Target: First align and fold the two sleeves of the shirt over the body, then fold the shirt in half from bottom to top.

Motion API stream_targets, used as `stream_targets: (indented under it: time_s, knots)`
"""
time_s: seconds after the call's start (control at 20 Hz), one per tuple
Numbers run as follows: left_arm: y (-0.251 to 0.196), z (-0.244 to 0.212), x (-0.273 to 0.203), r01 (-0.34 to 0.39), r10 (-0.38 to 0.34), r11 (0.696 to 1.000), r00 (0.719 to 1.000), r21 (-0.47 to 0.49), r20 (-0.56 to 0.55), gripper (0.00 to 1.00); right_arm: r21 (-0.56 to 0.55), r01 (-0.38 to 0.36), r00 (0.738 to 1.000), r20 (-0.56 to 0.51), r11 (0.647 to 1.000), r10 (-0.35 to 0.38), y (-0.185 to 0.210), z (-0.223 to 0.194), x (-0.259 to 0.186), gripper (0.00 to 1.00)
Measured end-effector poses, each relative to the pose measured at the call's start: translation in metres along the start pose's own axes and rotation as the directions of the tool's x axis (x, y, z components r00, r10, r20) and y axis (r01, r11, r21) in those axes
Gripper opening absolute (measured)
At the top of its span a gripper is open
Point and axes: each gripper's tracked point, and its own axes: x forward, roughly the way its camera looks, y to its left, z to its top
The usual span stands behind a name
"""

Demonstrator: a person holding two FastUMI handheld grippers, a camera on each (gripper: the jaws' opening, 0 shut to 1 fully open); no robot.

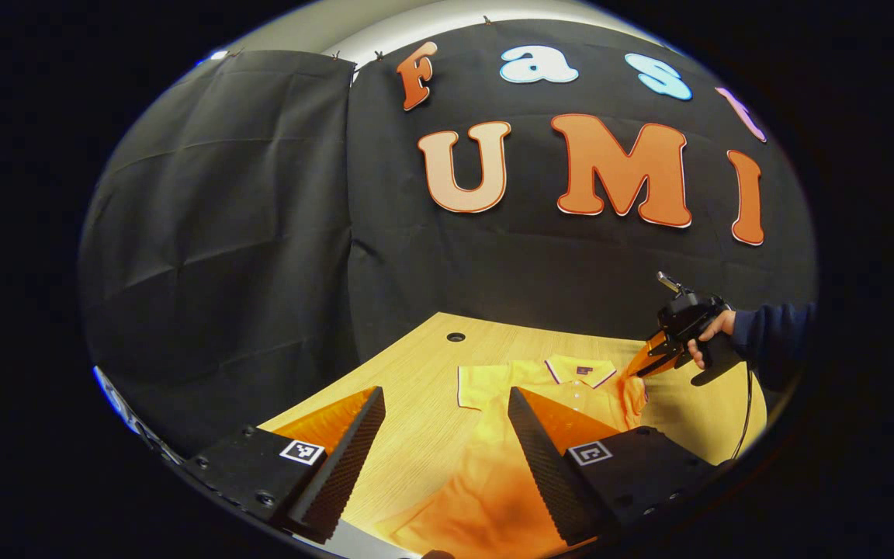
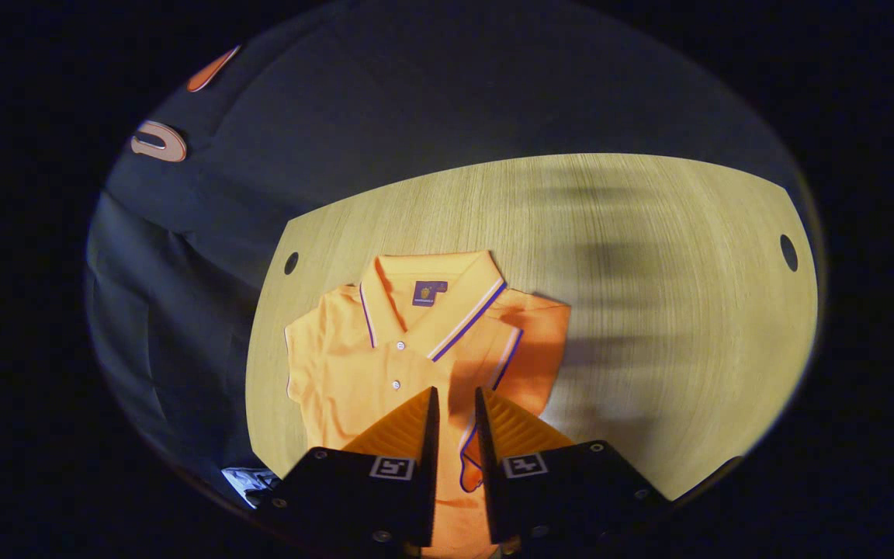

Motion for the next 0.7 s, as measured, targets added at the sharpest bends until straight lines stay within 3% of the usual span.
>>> stream_targets:
  time_s: [0.05,0.1,0.15,0.25,0.3,0.35,0.45,0.5,0.6,0.7]
  knots:
    - [-0.001,0.000,0.000,-0.001,0.001,1.000,1.000,0.001,-0.004,0.98,0.005,-0.025,1.000,0.002,1.000,0.025,0.006,0.001,0.002,0.24]
    - [-0.001,-0.002,0.001,-0.003,0.003,1.000,1.000,0.004,-0.008,0.98,0.010,-0.026,1.000,-0.002,1.000,0.026,0.006,0.001,0.003,0.45]
    - [-0.001,-0.002,0.002,-0.005,0.005,1.000,1.000,0.009,-0.011,0.98,0.009,-0.030,1.000,0.000,1.000,0.030,0.006,0.001,0.005,0.48]
    - [0.000,-0.003,0.003,-0.005,0.005,1.000,1.000,0.015,-0.018,0.98,-0.004,-0.025,1.000,0.003,1.000,0.025,0.004,-0.001,0.006,0.53]
    - [-0.002,-0.004,0.005,0.000,0.000,1.000,1.000,0.015,-0.023,0.98,-0.015,-0.017,1.000,0.003,1.000,0.017,0.001,-0.002,0.004,0.45]
    - [-0.003,-0.004,0.009,0.003,-0.003,1.000,0.999,0.011,-0.033,0.98,-0.030,-0.014,1.000,0.013,0.999,0.015,0.000,-0.002,0.001,0.59]
    - [-0.004,-0.007,0.018,0.017,-0.018,1.000,0.998,-0.009,-0.067,0.98,-0.045,-0.014,0.999,0.034,0.999,0.015,0.000,-0.003,-0.005,0.69]
    - [-0.005,-0.010,0.025,0.028,-0.031,0.999,0.996,-0.030,-0.089,0.98,-0.045,-0.016,0.999,0.041,0.999,0.018,0.001,-0.005,-0.009,0.80]
    - [-0.002,-0.011,0.040,0.022,-0.032,0.997,0.990,-0.072,-0.137,0.98,-0.044,-0.019,0.998,0.059,0.999,0.022,0.000,-0.007,-0.019,0.91]
    - [0.003,-0.015,0.056,0.025,-0.044,0.993,0.984,-0.112,-0.174,0.98,-0.039,-0.011,0.996,0.088,0.999,0.015,-0.002,-0.008,-0.029,0.94]
